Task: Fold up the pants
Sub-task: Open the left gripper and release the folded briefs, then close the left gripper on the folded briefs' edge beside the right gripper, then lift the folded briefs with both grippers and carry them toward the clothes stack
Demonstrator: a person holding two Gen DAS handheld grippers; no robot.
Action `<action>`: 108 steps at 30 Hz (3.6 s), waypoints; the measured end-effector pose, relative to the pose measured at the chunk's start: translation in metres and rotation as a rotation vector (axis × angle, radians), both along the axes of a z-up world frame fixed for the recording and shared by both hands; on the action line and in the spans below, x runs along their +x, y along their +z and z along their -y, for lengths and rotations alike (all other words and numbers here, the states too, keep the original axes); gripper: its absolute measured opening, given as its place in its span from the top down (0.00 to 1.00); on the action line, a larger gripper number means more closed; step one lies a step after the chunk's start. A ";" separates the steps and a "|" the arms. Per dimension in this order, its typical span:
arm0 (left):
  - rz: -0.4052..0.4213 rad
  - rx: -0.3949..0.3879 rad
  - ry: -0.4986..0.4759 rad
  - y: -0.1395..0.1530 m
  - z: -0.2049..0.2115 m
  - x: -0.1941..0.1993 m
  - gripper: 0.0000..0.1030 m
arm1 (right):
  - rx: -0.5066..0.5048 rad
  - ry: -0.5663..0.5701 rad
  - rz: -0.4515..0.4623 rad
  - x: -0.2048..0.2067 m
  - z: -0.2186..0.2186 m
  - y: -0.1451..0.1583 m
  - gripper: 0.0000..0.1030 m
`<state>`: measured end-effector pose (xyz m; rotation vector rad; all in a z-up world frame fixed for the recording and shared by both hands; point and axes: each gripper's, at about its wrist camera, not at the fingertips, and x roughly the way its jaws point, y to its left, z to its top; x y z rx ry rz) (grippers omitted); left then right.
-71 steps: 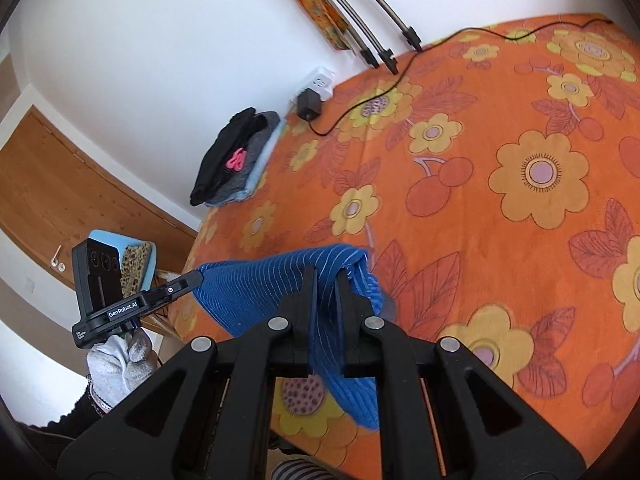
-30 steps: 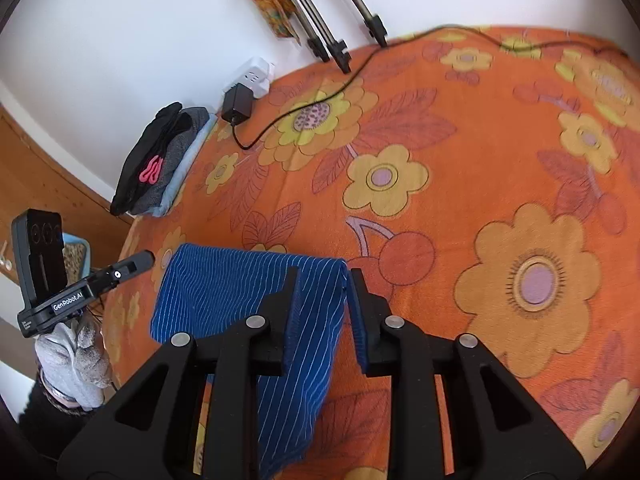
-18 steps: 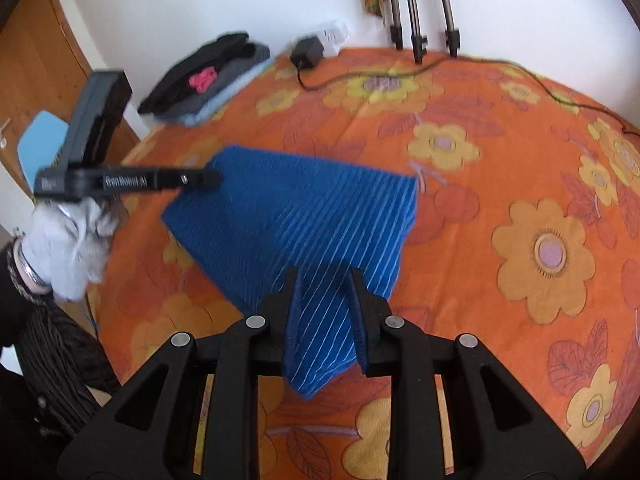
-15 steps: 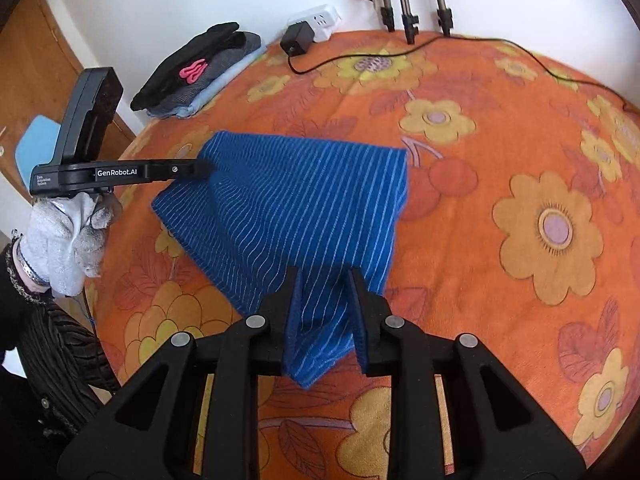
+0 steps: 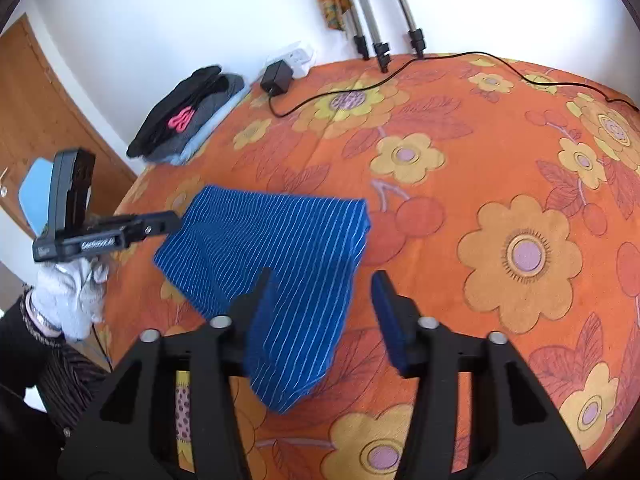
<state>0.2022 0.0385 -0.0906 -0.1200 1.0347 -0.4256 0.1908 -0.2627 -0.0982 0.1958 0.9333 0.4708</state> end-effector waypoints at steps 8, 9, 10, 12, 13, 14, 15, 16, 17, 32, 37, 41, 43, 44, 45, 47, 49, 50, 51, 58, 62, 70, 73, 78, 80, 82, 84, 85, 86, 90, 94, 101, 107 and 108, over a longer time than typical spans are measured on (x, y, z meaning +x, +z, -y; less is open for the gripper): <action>-0.050 -0.040 0.013 -0.009 0.001 0.008 0.52 | 0.050 -0.044 -0.087 0.022 0.006 -0.022 0.40; -0.054 -0.040 0.012 -0.010 0.002 0.008 0.52 | 0.052 -0.046 -0.091 0.023 0.005 -0.024 0.40; -0.056 -0.037 0.012 -0.012 0.003 0.008 0.52 | 0.050 -0.049 -0.091 0.023 0.005 -0.025 0.40; -0.060 -0.029 0.017 -0.015 0.005 0.009 0.52 | 0.043 -0.055 -0.091 0.024 0.004 -0.026 0.40; -0.066 -0.032 0.018 -0.016 0.006 0.010 0.52 | 0.043 -0.056 -0.091 0.025 0.003 -0.027 0.40; -0.067 -0.031 0.020 -0.017 0.006 0.009 0.52 | 0.045 -0.056 -0.093 0.026 0.002 -0.027 0.40; -0.061 -0.028 0.022 -0.016 0.006 0.009 0.52 | 0.048 -0.055 -0.094 0.027 0.001 -0.028 0.40; -0.060 -0.025 0.020 -0.016 0.007 0.009 0.52 | 0.047 -0.054 -0.093 0.027 0.000 -0.028 0.40; -0.059 -0.022 0.018 -0.016 0.008 0.009 0.51 | 0.046 -0.051 -0.093 0.028 -0.001 -0.029 0.40; -0.002 0.075 -0.014 -0.017 0.024 0.005 0.52 | -0.017 -0.027 -0.039 0.024 -0.017 -0.028 0.47; 0.013 0.102 -0.031 -0.018 0.030 0.004 0.56 | -0.036 -0.018 -0.029 0.023 -0.022 -0.028 0.53; 0.024 0.113 -0.040 -0.019 0.034 0.002 0.60 | -0.040 -0.012 -0.026 0.023 -0.024 -0.028 0.59; 0.025 0.113 -0.040 -0.019 0.034 0.002 0.62 | -0.033 -0.009 -0.030 0.023 -0.024 -0.028 0.62; 0.025 0.111 -0.038 -0.019 0.034 0.003 0.63 | -0.032 -0.008 -0.030 0.023 -0.024 -0.028 0.62; 0.024 0.109 -0.041 -0.019 0.035 0.002 0.67 | -0.031 -0.007 -0.030 0.023 -0.024 -0.029 0.63; 0.022 0.106 -0.044 -0.019 0.036 0.002 0.70 | -0.027 -0.007 -0.032 0.023 -0.025 -0.029 0.65; 0.028 0.110 -0.046 -0.019 0.038 0.001 0.73 | -0.022 -0.004 -0.036 0.022 -0.026 -0.030 0.70; 0.029 0.107 -0.048 -0.019 0.039 0.001 0.75 | -0.016 0.003 -0.043 0.022 -0.027 -0.030 0.73; 0.027 0.103 -0.047 -0.019 0.039 0.002 0.76 | -0.017 0.006 -0.043 0.022 -0.029 -0.030 0.73; 0.028 0.080 -0.036 -0.018 0.042 0.003 0.89 | 0.006 0.004 -0.066 0.024 -0.031 -0.032 0.83; 0.027 0.062 -0.026 -0.016 0.043 0.003 0.90 | 0.012 -0.005 -0.067 0.023 -0.031 -0.030 0.86; 0.063 0.052 -0.022 -0.005 0.043 -0.003 0.90 | 0.022 -0.008 -0.029 0.018 -0.034 -0.018 0.88; 0.086 0.046 -0.029 0.003 0.043 -0.006 0.90 | 0.031 -0.009 -0.011 0.017 -0.035 -0.010 0.88; 0.121 0.032 -0.020 0.016 0.040 -0.010 0.91 | 0.031 -0.005 0.032 0.014 -0.041 0.005 0.89; 0.136 0.025 -0.012 0.022 0.037 -0.012 0.91 | 0.035 -0.005 0.047 0.012 -0.043 0.011 0.89; 0.150 0.010 -0.002 0.030 0.032 -0.013 0.91 | 0.049 -0.008 0.058 0.012 -0.044 0.018 0.89; 0.169 0.006 0.007 0.036 0.028 -0.013 0.91 | 0.057 -0.010 0.075 0.012 -0.047 0.027 0.89; 0.185 0.006 0.012 0.041 0.025 -0.014 0.91 | 0.059 -0.011 0.087 0.011 -0.048 0.032 0.89; 0.193 0.004 0.017 0.044 0.022 -0.013 0.91 | 0.061 -0.010 0.097 0.011 -0.051 0.036 0.89; 0.228 -0.011 0.046 0.059 0.007 -0.011 0.91 | 0.056 0.007 0.141 0.014 -0.067 0.055 0.89; 0.266 -0.024 0.084 0.075 -0.014 -0.005 0.91 | 0.068 0.016 0.166 0.023 -0.082 0.070 0.89; 0.336 -0.039 0.166 0.105 -0.063 0.009 0.90 | 0.069 0.055 0.226 0.056 -0.120 0.101 0.89; 0.382 -0.015 0.212 0.125 -0.104 0.026 0.90 | 0.074 0.094 0.253 0.092 -0.167 0.124 0.89; 0.386 -0.013 0.221 0.128 -0.111 0.030 0.90 | 0.074 0.100 0.258 0.097 -0.174 0.126 0.89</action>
